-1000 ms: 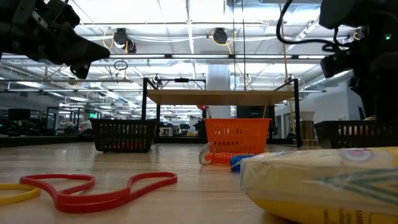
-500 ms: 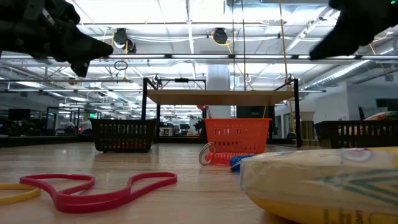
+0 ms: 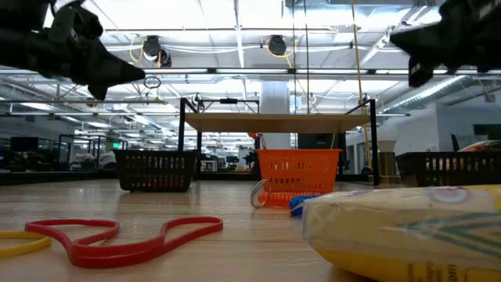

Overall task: Pick & Place Office Desk Supplies
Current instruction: Put the red rubber band into the left black bin

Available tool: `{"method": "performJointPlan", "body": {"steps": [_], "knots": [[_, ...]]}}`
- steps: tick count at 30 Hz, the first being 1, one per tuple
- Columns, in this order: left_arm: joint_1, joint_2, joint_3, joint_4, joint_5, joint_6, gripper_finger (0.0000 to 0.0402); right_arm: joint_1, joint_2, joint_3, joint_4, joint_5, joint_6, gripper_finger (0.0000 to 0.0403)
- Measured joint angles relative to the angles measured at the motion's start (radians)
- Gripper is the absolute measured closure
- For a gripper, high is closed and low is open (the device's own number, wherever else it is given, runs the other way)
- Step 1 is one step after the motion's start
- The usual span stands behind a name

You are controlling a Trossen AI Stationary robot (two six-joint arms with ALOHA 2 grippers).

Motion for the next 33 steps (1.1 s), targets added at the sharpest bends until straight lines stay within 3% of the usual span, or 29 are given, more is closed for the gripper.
{"method": "performJointPlan", "body": {"steps": [5,12,16,21,28,33], "knots": [[0.041,0.0,0.0,-0.045,0.04,-0.067,0.0398,-0.004,0.006,-0.018,0.015,-0.009,-0.019,0.0398],[0.081,0.0,0.09,-0.116,0.155,-0.002,0.0399,-0.004,0.011,-0.019,-0.003,-0.113,0.018,0.0402],[0.089,0.001,0.217,-0.296,0.161,0.03,0.04,-0.027,0.015,-0.02,0.002,-0.125,0.024,0.0402],[0.091,0.028,0.379,-0.561,0.125,0.053,0.04,-0.11,0.024,-0.021,-0.013,-0.27,0.077,0.0402],[0.089,0.085,0.513,-0.75,0.105,0.057,0.0401,-0.148,0.084,-0.022,-0.033,-0.265,0.135,0.0402],[0.084,0.167,0.632,-0.962,0.092,-0.057,0.0401,-0.148,0.096,-0.022,0.012,-0.263,0.114,0.0402]]}}
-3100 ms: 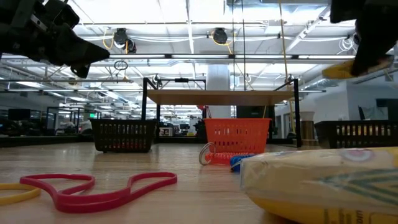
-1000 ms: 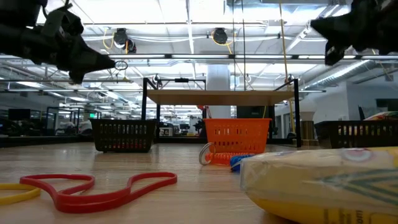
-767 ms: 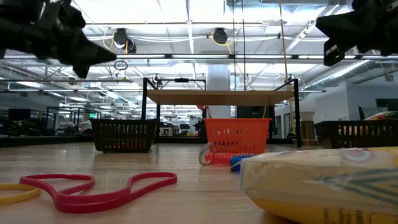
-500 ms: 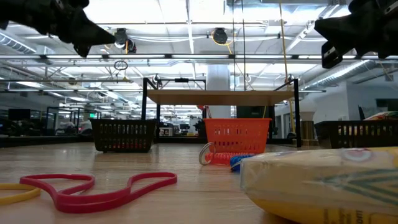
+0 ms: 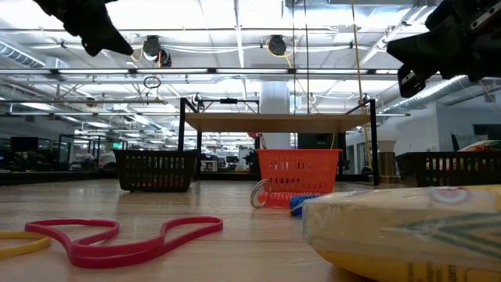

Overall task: Pick & Place Office Desk Supplies
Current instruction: Put the red rubber band into the left black bin

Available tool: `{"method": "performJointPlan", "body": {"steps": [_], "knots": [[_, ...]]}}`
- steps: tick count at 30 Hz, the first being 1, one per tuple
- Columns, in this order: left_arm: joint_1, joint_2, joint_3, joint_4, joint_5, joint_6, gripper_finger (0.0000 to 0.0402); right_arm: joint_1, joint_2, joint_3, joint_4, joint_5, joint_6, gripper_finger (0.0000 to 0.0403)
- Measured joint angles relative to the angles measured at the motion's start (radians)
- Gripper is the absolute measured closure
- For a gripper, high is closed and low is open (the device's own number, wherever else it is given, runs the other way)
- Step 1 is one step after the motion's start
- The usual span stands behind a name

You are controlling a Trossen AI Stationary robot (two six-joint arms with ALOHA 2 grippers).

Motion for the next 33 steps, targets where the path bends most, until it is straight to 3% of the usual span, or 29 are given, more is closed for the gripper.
{"method": "performJointPlan", "body": {"steps": [5,11,25,33], "knots": [[-0.034,0.093,0.093,-0.138,0.03,-0.032,0.0401,0.001,0.0,0.0,0.0,0.051,-0.011,0.0403],[-0.101,0.207,0.143,-0.17,0.082,-0.051,0.0393,0.0,0.0,0.0,-0.001,0.1,-0.012,0.0403],[-0.327,0.545,0.146,-0.325,0.161,-0.127,0.0232,0.0,0.0,0.0,-0.012,0.099,-0.011,0.0401],[-0.411,0.668,0.146,-0.349,0.318,-0.234,0.0198,0.001,0.0,0.0,-0.024,0.099,-0.011,0.0402]]}}
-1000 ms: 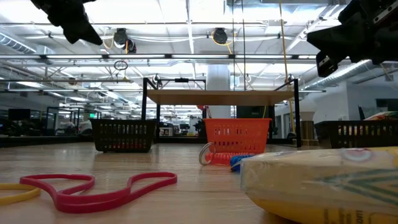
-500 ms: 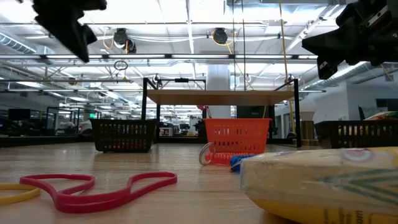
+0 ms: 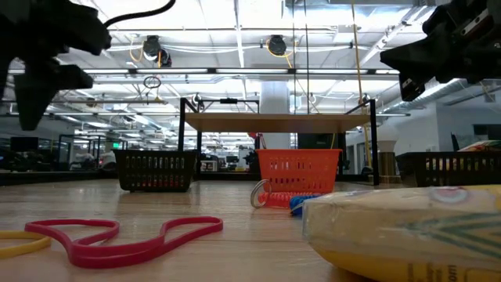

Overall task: Pick & Place Office Desk Supplies
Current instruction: Put the red rubber band into the left black bin

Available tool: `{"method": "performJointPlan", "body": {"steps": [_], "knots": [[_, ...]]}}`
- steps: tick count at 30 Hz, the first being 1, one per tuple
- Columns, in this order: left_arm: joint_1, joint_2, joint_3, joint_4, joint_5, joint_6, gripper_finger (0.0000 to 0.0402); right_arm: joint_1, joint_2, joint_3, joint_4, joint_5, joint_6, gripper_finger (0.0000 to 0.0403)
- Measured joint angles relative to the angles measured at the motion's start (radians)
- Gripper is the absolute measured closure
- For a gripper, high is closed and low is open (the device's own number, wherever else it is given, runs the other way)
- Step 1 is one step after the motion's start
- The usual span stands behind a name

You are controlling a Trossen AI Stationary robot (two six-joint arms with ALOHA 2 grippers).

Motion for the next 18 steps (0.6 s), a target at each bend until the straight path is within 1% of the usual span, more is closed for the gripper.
{"method": "performJointPlan", "body": {"steps": [6,12,18], "knots": [[-0.086,0.043,0.0,0.01,0.018,-0.011,0.0197,0.0,0.0,0.0,-0.001,0.0,0.0,0.0399],[-0.185,0.106,0.0,0.011,-0.015,0.004,0.0197,0.0,0.001,0.0,-0.009,0.0,0.0,0.0401],[-0.239,0.202,-0.001,0.014,-0.069,0.047,0.0197,0.0,0.001,0.0,-0.009,0.0,0.001,0.0399]]}}
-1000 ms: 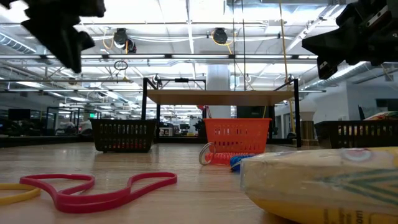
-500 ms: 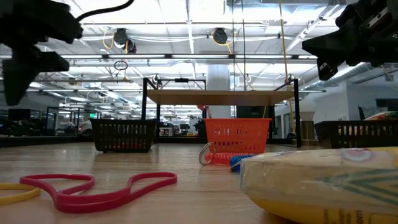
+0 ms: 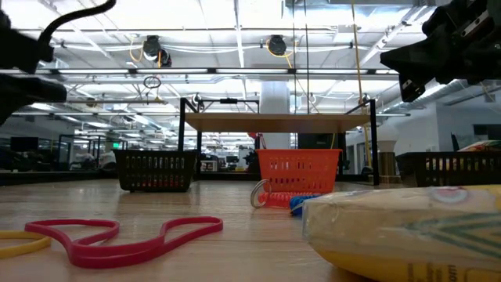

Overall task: Pick & Place Office Desk Supplies
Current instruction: Put the red rubber band into the left black bin

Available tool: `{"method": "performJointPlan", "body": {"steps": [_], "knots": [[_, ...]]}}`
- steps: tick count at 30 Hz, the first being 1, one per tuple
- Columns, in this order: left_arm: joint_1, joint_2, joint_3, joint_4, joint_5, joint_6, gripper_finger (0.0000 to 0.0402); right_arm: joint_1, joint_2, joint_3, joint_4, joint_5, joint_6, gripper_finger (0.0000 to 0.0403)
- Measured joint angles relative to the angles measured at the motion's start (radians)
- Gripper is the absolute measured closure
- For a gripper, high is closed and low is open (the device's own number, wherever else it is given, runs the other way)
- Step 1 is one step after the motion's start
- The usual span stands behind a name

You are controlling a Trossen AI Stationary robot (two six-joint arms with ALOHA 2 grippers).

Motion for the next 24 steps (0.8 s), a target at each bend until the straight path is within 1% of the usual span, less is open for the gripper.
{"method": "performJointPlan", "body": {"steps": [3,11,16,18,20,24], "knots": [[-0.011,0.049,0.0,0.016,-0.005,0.019,0.0197,0.0,0.0,0.0,0.0,0.001,0.005,0.0399],[-0.038,0.138,0.001,0.121,0.052,0.045,0.0197,0.0,0.0,0.0,-0.002,0.002,0.007,0.04],[-0.043,0.168,0.002,0.16,0.032,0.048,0.02,0.0,0.002,0.0,-0.002,0.002,0.007,0.04],[-0.042,0.175,0.002,0.166,0.032,0.049,0.0214,0.0,0.002,0.0,-0.001,0.002,0.007,0.0401],[-0.042,0.175,0.002,0.171,0.035,0.052,0.024,0.0,0.002,0.0,-0.002,0.002,0.007,0.0402],[-0.038,0.175,0.002,0.176,0.042,0.056,0.0314,0.0,0.002,0.0,-0.002,0.003,0.008,0.04]]}}
